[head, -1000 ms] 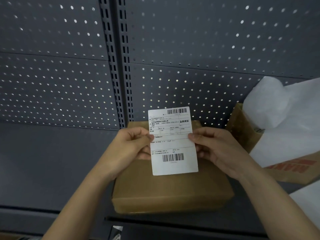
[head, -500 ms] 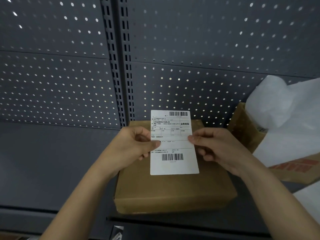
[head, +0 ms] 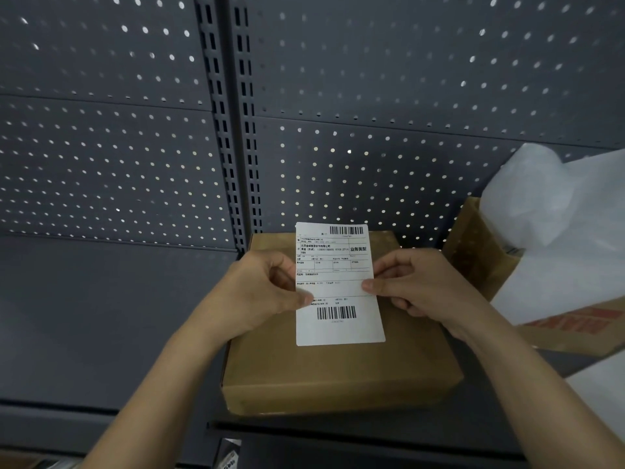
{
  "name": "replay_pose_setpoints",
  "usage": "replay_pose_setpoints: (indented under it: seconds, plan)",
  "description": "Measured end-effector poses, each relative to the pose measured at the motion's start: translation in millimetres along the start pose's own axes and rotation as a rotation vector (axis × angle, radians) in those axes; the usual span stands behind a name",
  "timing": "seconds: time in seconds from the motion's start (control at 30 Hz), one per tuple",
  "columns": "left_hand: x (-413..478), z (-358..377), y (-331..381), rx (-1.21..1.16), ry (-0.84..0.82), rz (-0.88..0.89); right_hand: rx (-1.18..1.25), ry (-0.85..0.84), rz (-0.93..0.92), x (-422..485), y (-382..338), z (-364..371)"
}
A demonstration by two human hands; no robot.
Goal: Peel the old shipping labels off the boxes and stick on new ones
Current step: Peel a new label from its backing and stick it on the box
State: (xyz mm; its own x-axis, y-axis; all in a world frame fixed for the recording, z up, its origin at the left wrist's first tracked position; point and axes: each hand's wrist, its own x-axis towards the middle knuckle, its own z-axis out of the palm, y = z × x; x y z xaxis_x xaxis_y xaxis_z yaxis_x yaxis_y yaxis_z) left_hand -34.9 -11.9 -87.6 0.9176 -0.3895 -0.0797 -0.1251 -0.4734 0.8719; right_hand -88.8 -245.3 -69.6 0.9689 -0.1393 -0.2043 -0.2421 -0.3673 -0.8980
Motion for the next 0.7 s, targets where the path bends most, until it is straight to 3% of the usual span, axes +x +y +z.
replay_pose_setpoints:
  seconds: [0.3, 0.7]
  plan:
    - [-4.5, 3.7, 2.8, 0.070, 0.025, -0.011, -0.048, 0.008, -0.015, 1.1, 1.8, 2.9]
    - [-1.9, 3.4, 3.1, 0.172, 0.020, -0.013, -0.316, 0.041, -0.048, 6.2, 6.8, 5.1]
